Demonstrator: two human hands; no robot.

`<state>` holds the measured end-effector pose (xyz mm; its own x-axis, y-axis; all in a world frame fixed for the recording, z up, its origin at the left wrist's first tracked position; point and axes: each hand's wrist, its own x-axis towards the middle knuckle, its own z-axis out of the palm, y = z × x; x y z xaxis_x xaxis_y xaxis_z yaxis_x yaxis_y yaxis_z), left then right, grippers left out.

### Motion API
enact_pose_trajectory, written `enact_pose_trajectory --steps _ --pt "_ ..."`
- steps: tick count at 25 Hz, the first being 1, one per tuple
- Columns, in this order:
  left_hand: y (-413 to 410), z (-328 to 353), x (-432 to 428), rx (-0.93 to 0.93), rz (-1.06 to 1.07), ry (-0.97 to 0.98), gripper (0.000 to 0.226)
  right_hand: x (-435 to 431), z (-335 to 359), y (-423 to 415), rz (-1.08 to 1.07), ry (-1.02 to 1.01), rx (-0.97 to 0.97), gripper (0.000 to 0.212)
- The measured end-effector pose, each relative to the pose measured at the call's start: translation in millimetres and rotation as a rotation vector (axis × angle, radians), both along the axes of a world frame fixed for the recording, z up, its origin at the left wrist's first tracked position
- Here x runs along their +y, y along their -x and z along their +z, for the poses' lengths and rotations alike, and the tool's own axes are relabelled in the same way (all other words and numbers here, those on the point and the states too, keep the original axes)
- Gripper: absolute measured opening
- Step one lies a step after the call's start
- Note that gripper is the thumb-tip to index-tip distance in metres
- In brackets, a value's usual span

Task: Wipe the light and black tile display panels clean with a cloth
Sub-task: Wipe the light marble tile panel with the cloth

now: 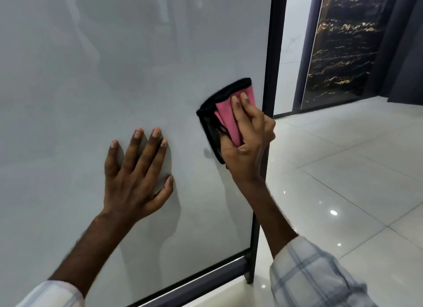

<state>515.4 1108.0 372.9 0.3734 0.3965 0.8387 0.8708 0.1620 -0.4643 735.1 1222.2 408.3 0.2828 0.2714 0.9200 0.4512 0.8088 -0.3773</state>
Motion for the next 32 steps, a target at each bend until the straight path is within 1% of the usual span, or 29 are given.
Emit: enact_pose_trajectory --steps 2,3,4,5,6,8,9,10,11,12,13,14,15,16,17,19,20,21,22,23,25,27,28,30,32 --pt "0 -2 0 0.001 -0.004 -0.006 0.077 3 -35 1 -0.032 0.067 0.031 0.070" --pt "0 -2 0 -0.001 -0.007 -0.008 0.077 4 -67 4 -0.052 0.149 0.090 0.072" --pt "0 -3 1 -0.004 -0.005 -0.012 0.078 -5 -98 10 -0.055 0.272 0.159 0.072" --pt "0 -3 1 -0.006 -0.001 -0.016 0.078 -17 -136 19 -0.036 0.440 0.256 0.071" --pt "1 -3 0 -0.004 0.003 -0.017 0.079 -31 -171 33 0.014 0.639 0.400 0.071" --pt "1 -3 -1 -0.006 0.003 -0.013 0.079 -62 -219 55 0.142 1.026 0.816 0.074" --pt "2 -2 -2 -0.007 -0.001 -0.010 0.079 -70 -230 64 0.188 1.156 1.014 0.074" --pt "2 -1 -2 -0.012 -0.005 -0.006 0.079 -72 -232 67 0.245 1.255 1.096 0.075" --pt "2 -1 -2 -0.016 -0.007 -0.004 0.079 -71 -223 68 0.296 1.326 1.075 0.075" --pt "2 -2 -2 -0.018 -0.007 -0.005 0.079 -66 -205 67 0.290 1.324 1.015 0.075" --pt "1 -2 -2 -0.018 -0.006 -0.008 0.080 -63 -180 68 0.238 1.241 0.948 0.078" --pt "1 -2 -1 -0.017 -0.006 -0.011 0.080 -61 -148 71 0.167 1.056 0.835 0.081" --pt "2 -2 -1 -0.014 -0.007 -0.018 0.080 -62 -121 74 0.138 0.834 0.682 0.080" --pt "2 -3 -1 -0.016 -0.008 -0.026 0.080 -62 -96 78 0.102 0.658 0.490 0.079" --pt "2 -4 -1 -0.022 -0.013 -0.030 0.080 -59 -79 79 0.057 0.542 0.330 0.079" --pt "1 -6 -1 -0.036 -0.018 -0.029 0.080 -46 -71 74 -0.058 0.409 0.128 0.081" --pt "1 -6 -1 -0.039 -0.016 -0.033 0.079 -41 -81 70 -0.087 0.380 0.075 0.081" --pt "1 -6 0 -0.038 -0.014 -0.042 0.078 -39 -100 64 -0.082 0.394 0.060 0.081" --pt "1 -7 0 -0.036 -0.013 -0.053 0.078 -39 -125 60 -0.053 0.451 0.081 0.080" --pt "1 -9 0 -0.035 -0.014 -0.057 0.077 -41 -156 58 -0.026 0.562 0.147 0.079" --pt "2 -14 1 -0.027 -0.021 -0.060 0.075 -46 -213 57 0.024 0.858 0.378 0.084" --pt "3 -17 1 -0.016 -0.009 -0.061 0.073 -52 -253 57 0.049 1.181 0.610 0.092" --pt "3 -18 1 -0.011 -0.001 -0.062 0.073 -56 -265 57 0.060 1.318 0.709 0.088" --pt "3 -26 0 -0.023 0.006 -0.061 0.072 -61 -280 53 0.075 1.476 0.866 0.075" --pt "1 -46 -6 -0.056 0.011 -0.023 0.074 -59 -284 46 0.077 1.520 0.928 0.068"
